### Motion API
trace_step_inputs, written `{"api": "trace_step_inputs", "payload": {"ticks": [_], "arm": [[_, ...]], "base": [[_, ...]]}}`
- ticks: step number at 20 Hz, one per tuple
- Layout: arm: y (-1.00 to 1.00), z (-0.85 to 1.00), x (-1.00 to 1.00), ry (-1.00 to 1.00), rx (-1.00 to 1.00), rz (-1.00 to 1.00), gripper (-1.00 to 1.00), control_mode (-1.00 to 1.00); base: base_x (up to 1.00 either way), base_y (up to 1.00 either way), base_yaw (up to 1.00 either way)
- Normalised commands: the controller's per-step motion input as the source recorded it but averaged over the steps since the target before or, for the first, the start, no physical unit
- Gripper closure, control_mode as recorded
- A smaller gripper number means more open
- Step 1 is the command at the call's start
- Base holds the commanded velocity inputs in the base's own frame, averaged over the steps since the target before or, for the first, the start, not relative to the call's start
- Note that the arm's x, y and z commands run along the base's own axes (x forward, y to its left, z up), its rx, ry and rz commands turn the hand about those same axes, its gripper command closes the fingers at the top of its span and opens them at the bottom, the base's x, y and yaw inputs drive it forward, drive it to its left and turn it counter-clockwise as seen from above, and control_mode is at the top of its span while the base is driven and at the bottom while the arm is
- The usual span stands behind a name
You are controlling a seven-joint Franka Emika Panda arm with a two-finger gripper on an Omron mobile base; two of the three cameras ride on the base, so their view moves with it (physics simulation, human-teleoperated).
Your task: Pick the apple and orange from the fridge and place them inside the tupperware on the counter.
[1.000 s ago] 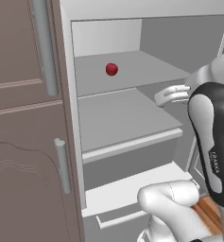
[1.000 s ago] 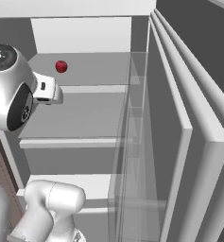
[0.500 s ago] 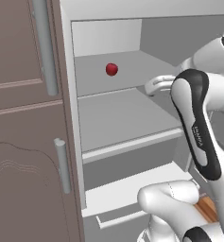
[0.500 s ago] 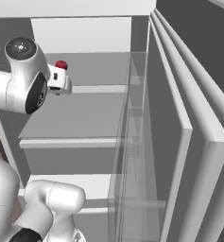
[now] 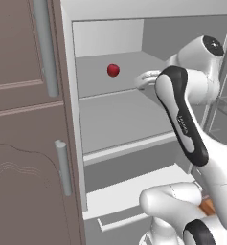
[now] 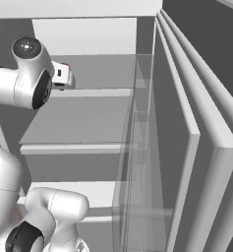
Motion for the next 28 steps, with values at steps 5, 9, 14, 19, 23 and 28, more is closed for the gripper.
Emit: {"api": "trace_step_inputs", "payload": {"ticks": [5,9,14,19,23,28], "arm": [[0.14,0.0,0.46,-0.02,0.0,0.0,-1.0,-1.0],[0.0,0.0,0.57,0.0,0.0,0.0,-1.0,-1.0],[0.04,0.0,0.6,0.0,0.0,0.0,-1.0,-1.0],[0.2,0.0,0.61,0.0,0.0,0.0,-1.0,-1.0],[0.24,0.0,0.53,0.0,0.0,0.0,-1.0,-1.0],[0.14,0.0,0.5,0.0,0.0,0.0,-1.0,-1.0]], "base": [[0.0,0.0,0.0],[0.0,0.0,0.0],[0.0,0.0,0.0],[0.0,0.0,0.0],[0.0,0.0,0.0],[0.0,0.0,0.0]]}}
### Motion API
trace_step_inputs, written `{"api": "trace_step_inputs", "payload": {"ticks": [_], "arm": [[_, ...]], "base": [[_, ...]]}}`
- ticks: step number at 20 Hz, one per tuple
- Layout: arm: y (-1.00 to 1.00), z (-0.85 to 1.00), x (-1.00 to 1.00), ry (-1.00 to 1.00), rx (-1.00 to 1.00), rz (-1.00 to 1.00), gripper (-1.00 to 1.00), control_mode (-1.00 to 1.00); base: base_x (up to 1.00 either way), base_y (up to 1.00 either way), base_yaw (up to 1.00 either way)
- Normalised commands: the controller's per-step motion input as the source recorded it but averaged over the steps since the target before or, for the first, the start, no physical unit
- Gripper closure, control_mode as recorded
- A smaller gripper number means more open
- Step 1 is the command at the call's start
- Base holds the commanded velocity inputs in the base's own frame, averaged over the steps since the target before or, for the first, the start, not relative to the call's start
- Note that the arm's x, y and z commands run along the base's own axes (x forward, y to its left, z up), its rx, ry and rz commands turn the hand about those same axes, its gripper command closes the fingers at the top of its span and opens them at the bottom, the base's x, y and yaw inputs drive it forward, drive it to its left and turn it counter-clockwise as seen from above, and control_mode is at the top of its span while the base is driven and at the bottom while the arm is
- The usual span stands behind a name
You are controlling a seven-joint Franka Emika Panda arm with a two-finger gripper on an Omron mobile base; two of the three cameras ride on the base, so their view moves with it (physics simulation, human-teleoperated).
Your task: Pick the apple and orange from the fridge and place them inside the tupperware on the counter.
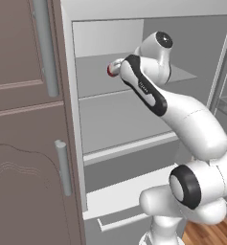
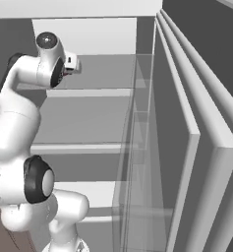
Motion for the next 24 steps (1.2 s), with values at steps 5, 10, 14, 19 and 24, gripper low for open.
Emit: {"api": "trace_step_inputs", "payload": {"ticks": [5,10,14,19,24], "arm": [[0.04,0.0,0.49,0.0,0.0,0.0,-1.0,-1.0],[0.0,-0.04,0.3,0.0,0.0,0.0,-1.0,-1.0],[0.06,-0.08,0.25,0.0,0.0,0.0,-1.0,-1.0],[0.14,-0.11,0.15,0.0,0.0,0.0,-1.0,-1.0],[0.17,-0.1,0.0,0.0,0.0,0.0,-1.0,-1.0]], "base": [[0.0,0.0,0.0],[0.0,0.0,0.0],[0.0,0.0,0.0],[0.0,0.0,0.0],[0.0,0.0,0.0]]}}
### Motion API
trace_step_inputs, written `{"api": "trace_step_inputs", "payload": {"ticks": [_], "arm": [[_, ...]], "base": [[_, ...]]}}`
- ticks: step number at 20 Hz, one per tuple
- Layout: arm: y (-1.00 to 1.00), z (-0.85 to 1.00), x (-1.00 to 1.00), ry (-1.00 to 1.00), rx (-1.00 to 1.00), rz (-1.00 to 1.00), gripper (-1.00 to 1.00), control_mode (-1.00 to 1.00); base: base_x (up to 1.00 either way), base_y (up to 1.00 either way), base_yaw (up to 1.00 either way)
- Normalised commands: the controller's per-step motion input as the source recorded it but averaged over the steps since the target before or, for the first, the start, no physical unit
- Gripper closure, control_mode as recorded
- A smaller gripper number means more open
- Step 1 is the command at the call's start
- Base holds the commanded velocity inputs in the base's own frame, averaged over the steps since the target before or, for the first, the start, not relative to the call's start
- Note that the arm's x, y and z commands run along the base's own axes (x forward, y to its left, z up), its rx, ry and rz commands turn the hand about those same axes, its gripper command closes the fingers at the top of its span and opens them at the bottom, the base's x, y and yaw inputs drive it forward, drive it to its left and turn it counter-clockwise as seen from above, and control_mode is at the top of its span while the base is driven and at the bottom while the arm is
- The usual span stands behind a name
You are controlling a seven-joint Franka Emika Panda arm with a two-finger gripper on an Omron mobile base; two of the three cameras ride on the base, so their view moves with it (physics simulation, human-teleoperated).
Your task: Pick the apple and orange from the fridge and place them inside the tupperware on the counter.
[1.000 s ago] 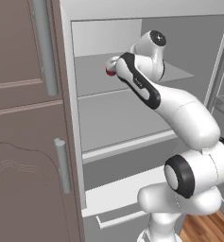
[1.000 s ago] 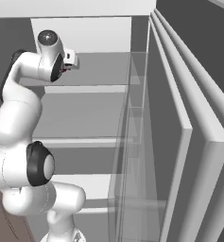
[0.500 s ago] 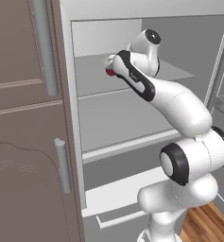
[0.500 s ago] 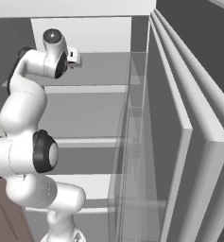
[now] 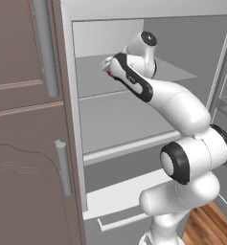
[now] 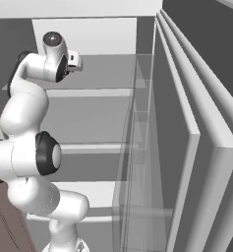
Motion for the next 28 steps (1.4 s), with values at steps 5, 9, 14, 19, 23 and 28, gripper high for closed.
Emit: {"api": "trace_step_inputs", "payload": {"ticks": [5,9,14,19,23,28], "arm": [[0.06,-0.12,0.02,0.0,0.0,0.0,-1.0,-1.0],[0.0,-0.18,0.06,0.0,0.0,-0.01,-1.0,-1.0],[0.0,-0.21,0.18,0.0,0.0,0.0,-1.0,-1.0],[0.0,-0.21,0.33,0.0,0.0,-0.01,-1.0,-1.0],[0.0,-0.16,0.42,0.0,0.0,-0.01,-1.0,-1.0],[0.07,-0.34,0.16,0.0,0.0,-0.02,1.0,-1.0]], "base": [[0.0,0.0,0.0],[0.0,0.0,0.0],[0.0,0.0,0.0],[0.0,0.0,0.0],[0.0,0.0,0.0],[0.0,0.0,0.0]]}}
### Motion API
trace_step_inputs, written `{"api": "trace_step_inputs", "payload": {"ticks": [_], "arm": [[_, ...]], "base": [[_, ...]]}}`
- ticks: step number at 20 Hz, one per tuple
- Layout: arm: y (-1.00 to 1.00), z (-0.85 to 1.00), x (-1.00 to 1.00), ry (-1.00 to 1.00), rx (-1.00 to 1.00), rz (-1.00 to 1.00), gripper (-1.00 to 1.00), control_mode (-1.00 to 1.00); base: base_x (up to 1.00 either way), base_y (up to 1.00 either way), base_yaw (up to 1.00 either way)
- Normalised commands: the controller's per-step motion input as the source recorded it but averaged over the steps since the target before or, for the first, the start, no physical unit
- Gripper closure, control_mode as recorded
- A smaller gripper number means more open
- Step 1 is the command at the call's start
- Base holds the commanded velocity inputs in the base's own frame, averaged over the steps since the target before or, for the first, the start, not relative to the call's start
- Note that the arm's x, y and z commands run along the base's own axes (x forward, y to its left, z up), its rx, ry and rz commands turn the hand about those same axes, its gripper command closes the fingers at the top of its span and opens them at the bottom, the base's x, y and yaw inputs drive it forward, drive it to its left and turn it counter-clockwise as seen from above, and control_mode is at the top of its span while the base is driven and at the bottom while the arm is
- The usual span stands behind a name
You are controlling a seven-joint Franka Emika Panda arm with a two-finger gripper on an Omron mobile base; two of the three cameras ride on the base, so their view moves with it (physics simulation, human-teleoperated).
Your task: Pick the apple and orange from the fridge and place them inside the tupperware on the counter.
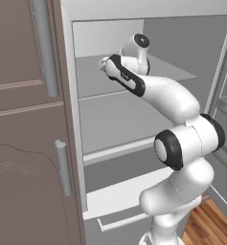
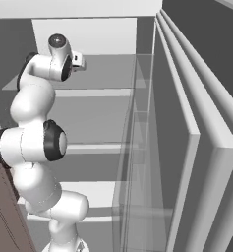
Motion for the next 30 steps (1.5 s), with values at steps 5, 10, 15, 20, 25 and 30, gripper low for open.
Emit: {"api": "trace_step_inputs", "payload": {"ticks": [5,10,15,20,25,30], "arm": [[0.1,-0.67,-0.29,0.01,0.0,-0.05,1.0,-1.0],[0.05,-0.75,-0.83,-0.01,-0.01,-0.08,1.0,-1.0],[-0.22,-0.02,-1.0,-0.18,0.0,-0.09,1.0,-1.0],[-0.65,0.25,-1.0,-0.16,0.01,-0.02,1.0,-1.0],[-0.7,0.4,-1.0,-0.07,0.01,-0.02,1.0,-1.0],[-0.31,0.36,-1.0,0.0,0.0,-0.03,1.0,-1.0]], "base": [[0.0,0.0,0.0],[0.0,0.0,0.0],[0.0,0.0,0.0],[0.0,0.0,0.0],[0.0,0.0,0.0],[0.0,0.0,0.0]]}}
